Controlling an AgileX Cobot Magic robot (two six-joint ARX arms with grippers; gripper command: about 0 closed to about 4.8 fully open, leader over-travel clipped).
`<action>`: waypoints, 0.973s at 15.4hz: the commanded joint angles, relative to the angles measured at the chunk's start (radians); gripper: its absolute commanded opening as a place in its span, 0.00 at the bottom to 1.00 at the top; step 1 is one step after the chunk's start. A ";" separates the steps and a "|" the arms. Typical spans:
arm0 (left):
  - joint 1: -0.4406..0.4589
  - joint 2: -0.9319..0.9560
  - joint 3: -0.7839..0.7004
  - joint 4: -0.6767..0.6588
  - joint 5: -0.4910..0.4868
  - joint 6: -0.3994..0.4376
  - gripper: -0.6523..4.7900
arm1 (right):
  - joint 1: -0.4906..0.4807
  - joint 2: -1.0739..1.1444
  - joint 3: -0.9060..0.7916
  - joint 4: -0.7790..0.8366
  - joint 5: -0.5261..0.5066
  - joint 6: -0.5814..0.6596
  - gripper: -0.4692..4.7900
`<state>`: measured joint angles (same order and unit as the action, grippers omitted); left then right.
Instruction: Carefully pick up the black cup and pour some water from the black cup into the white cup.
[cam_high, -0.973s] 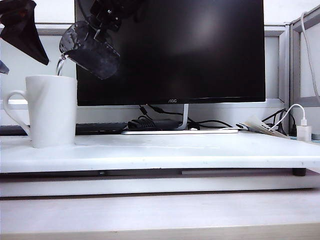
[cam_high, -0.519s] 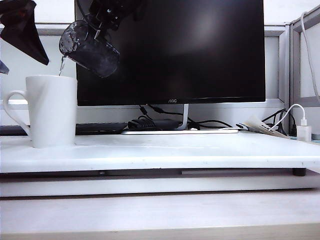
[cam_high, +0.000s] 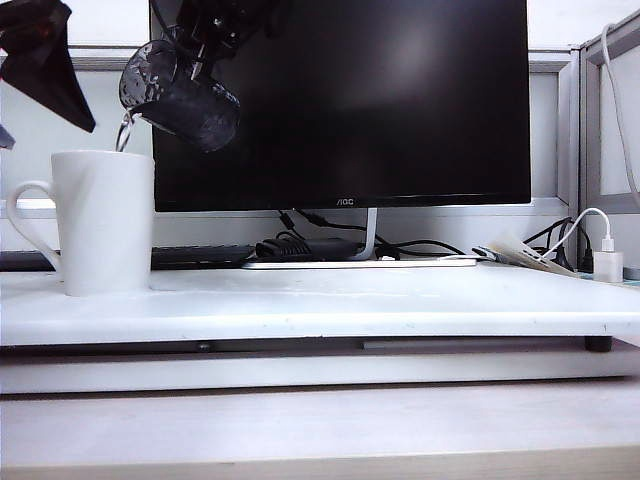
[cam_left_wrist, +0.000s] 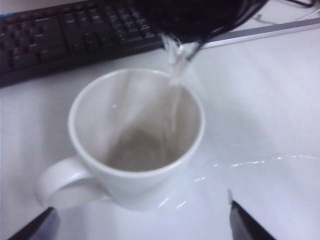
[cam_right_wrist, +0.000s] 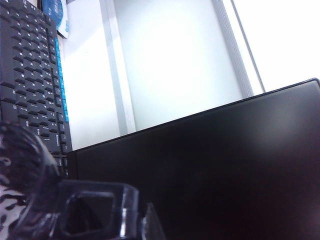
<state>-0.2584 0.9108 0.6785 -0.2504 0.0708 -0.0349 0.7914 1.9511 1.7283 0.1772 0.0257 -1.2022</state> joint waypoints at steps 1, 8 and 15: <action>0.000 -0.002 0.007 -0.003 -0.006 0.001 1.00 | 0.002 -0.010 0.010 0.044 -0.005 -0.027 0.09; 0.000 -0.002 0.007 -0.003 -0.007 0.001 1.00 | 0.005 -0.010 0.009 0.044 -0.006 -0.085 0.09; 0.000 -0.002 0.007 -0.003 -0.006 0.001 1.00 | 0.005 -0.011 0.009 0.058 -0.004 0.156 0.09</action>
<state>-0.2584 0.9108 0.6785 -0.2588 0.0673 -0.0349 0.7937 1.9511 1.7283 0.1864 0.0238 -1.1191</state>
